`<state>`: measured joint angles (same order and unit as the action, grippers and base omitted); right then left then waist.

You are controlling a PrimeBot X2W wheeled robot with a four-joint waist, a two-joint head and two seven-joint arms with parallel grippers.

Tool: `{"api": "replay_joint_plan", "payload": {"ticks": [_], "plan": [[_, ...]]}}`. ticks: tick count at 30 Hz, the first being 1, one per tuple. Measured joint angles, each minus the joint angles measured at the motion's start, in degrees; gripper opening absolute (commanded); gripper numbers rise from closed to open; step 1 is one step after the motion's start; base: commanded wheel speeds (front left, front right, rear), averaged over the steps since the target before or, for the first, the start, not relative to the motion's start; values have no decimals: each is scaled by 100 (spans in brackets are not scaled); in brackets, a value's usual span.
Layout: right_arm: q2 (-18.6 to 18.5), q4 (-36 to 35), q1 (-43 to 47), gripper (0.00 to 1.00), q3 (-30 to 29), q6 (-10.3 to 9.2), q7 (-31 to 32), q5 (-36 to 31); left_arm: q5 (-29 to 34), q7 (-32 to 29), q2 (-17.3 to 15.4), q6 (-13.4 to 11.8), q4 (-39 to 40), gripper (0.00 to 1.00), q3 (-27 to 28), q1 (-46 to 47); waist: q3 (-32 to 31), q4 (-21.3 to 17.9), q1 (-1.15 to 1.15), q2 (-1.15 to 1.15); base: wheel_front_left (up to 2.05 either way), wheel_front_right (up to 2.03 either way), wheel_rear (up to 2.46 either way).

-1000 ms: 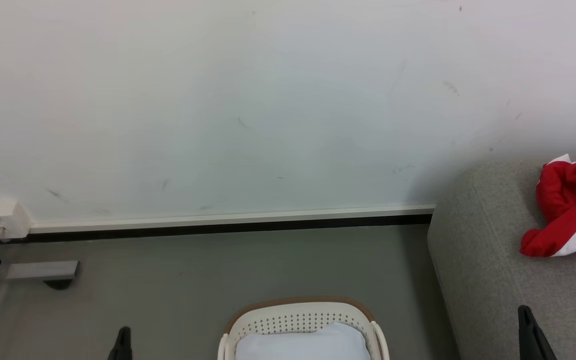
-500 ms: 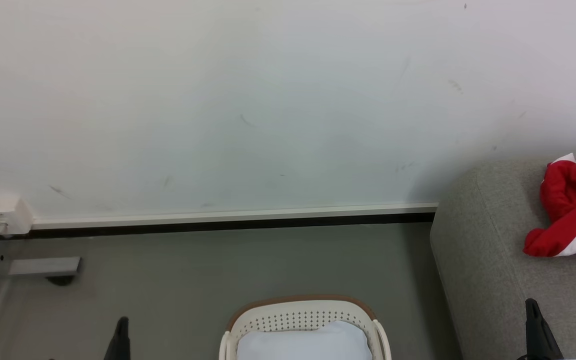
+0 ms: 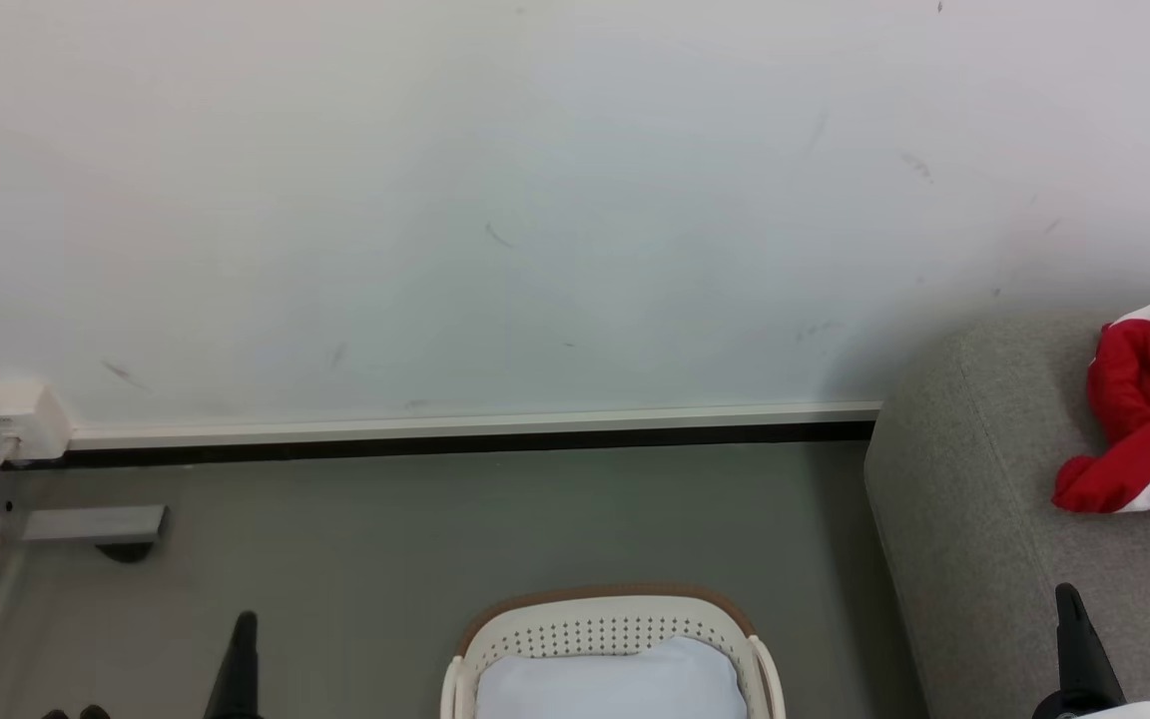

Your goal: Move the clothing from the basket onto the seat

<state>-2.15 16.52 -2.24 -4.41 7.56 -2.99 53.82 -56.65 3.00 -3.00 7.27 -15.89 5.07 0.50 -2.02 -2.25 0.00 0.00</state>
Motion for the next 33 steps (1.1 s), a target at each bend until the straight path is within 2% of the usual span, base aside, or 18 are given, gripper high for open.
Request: {"api": "replay_joint_plan", "payload": {"ticks": [33], "plan": [[-20, -125, -215, 0, -115, 0, 497, 1996, -1868, -501, 12, 1, 93, 0, 70, 297, 96, 101, 0, 0, 0, 0, 0]]}}
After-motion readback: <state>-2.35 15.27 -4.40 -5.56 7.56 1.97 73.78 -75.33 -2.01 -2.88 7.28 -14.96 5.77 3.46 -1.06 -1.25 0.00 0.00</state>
